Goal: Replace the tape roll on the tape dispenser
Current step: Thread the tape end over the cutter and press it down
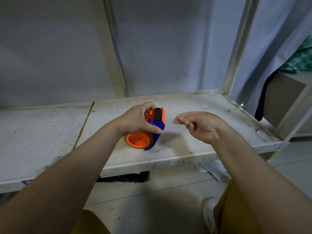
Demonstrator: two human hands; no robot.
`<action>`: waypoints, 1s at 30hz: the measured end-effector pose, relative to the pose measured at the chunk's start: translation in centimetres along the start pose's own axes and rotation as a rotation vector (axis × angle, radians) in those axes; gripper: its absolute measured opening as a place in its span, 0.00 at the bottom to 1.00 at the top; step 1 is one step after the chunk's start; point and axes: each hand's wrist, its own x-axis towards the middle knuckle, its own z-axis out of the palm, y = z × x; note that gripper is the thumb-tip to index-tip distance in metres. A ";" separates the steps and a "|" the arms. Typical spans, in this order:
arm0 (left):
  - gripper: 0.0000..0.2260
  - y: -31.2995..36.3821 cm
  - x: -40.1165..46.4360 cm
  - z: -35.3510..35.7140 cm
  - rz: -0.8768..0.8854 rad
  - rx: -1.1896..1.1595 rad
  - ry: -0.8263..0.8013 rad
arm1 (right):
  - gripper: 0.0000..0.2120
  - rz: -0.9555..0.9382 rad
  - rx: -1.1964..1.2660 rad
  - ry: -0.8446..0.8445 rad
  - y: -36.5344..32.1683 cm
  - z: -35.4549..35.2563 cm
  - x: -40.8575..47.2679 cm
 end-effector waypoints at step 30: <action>0.30 -2.2 -0.9 -2.2 0.008 -0.467 -0.054 | 0.11 -1.528 -1.393 0.162 6.3 0.2 2.9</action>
